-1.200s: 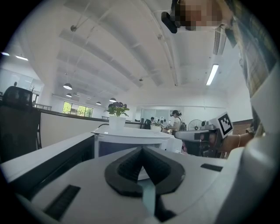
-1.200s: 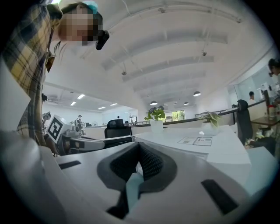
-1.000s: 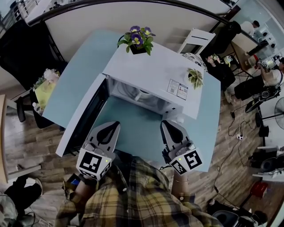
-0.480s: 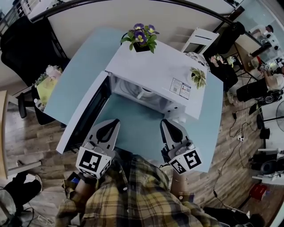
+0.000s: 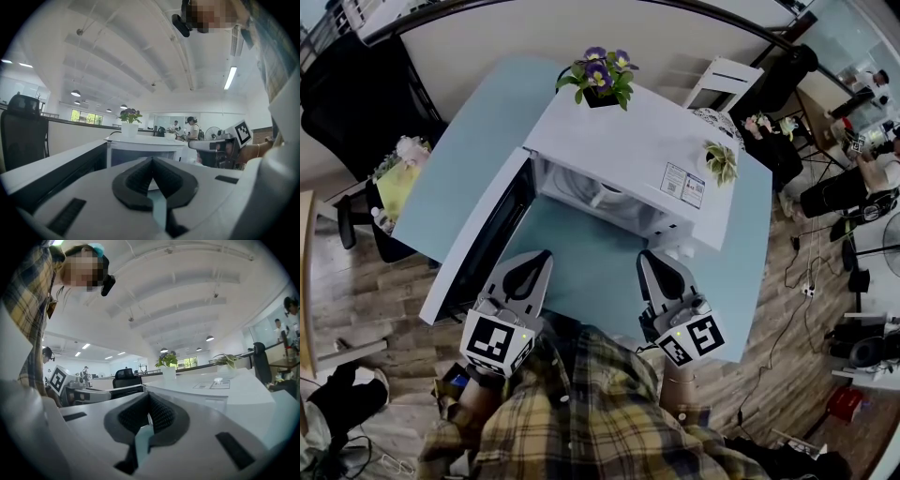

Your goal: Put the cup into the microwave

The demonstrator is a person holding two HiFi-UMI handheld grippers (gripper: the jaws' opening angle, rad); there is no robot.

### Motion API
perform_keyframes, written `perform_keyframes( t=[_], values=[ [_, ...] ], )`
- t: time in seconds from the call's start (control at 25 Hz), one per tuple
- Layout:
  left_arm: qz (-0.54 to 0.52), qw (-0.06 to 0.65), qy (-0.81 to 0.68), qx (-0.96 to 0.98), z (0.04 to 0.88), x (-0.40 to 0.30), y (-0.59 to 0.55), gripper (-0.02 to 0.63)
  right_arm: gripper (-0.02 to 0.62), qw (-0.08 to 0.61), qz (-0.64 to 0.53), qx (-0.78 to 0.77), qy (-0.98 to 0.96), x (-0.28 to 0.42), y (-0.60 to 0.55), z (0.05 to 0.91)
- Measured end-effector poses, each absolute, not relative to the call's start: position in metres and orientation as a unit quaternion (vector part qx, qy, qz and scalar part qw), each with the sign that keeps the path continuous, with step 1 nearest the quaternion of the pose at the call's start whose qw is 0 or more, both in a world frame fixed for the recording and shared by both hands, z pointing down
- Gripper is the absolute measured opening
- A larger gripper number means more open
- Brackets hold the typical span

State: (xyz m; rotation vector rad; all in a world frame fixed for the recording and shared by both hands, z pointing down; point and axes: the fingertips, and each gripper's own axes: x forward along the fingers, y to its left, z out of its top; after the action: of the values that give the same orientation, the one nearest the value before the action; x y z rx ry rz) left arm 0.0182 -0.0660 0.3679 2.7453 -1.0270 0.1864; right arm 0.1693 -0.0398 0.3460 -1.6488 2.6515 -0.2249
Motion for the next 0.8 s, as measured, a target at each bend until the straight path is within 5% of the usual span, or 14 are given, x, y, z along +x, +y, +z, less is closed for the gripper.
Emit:
perform_keyframes(
  t=[0.8],
  values=[
    [0.062, 0.098, -0.343, 0.932, 0.3666, 0.0267, -0.0647, -0.008, 0.002, 0.004, -0.071, -0.535, 0.842, 0.1764, -0.0385, 0.3471]
  ],
)
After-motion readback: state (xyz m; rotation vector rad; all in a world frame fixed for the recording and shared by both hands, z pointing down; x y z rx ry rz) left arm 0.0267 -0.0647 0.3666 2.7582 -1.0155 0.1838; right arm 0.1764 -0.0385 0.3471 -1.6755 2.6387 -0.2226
